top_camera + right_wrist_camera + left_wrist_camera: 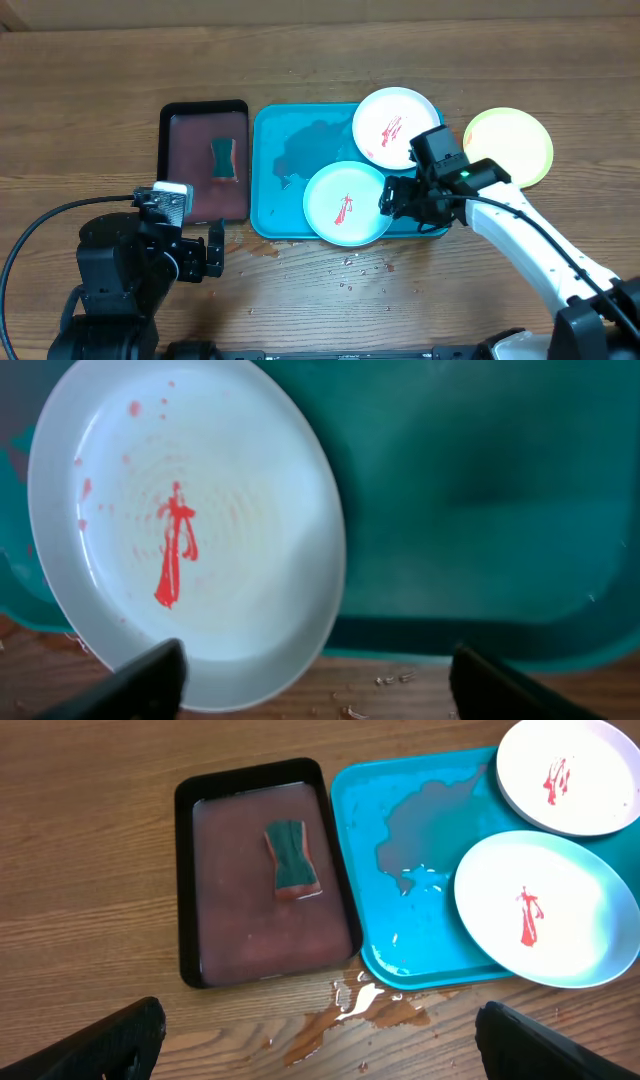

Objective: Clean dirty plates on tray and stack at the side
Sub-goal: 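Move the right gripper back to the light-blue plate rim and grip it, then slide the light-blue plate left to the tray center with the right gripper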

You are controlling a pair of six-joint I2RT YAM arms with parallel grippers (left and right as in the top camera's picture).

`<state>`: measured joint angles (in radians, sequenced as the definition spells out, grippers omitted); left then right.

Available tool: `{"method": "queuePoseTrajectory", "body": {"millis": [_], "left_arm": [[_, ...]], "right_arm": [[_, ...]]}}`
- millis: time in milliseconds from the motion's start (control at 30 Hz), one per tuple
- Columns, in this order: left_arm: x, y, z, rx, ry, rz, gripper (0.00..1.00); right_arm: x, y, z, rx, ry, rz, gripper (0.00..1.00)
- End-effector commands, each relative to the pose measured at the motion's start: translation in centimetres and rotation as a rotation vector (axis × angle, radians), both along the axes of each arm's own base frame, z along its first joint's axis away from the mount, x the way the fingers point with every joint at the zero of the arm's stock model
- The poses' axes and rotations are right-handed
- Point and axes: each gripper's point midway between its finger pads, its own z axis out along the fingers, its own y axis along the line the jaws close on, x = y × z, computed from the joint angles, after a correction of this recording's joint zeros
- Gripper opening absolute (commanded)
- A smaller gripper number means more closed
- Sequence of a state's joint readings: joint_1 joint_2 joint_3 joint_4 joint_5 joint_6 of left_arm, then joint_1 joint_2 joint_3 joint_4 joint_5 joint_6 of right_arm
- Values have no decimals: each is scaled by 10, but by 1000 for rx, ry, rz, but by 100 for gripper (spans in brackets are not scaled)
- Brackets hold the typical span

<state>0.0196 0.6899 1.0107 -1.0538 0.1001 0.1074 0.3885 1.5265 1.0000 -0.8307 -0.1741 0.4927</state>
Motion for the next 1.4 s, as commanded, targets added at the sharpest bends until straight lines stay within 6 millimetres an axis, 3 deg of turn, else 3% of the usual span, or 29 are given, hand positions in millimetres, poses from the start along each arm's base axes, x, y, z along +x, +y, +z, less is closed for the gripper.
{"method": "queuePoseTrajectory", "body": {"millis": [0, 100, 333, 567, 867, 1033, 1367], "left_arm": [[0, 0, -2, -3, 4, 7, 100], [0, 0, -2, -3, 3, 7, 100], [0, 0, -2, -3, 4, 7, 100], [0, 0, -2, -3, 3, 7, 100], [0, 0, -2, -3, 3, 7, 100], [0, 0, -2, -3, 3, 7, 100], [0, 0, -2, -3, 4, 7, 100]], "right_arm": [[1, 3, -11, -5, 25, -10, 81], [1, 2, -24, -25, 60, -22, 75], [3, 6, -49, -28, 113, -22, 38], [9, 20, -52, 40, 106, -5, 4], [28, 44, -40, 163, 36, -9, 4], [38, 68, -32, 204, -40, 23, 4], [55, 62, -34, 124, -111, -117, 4]]}}
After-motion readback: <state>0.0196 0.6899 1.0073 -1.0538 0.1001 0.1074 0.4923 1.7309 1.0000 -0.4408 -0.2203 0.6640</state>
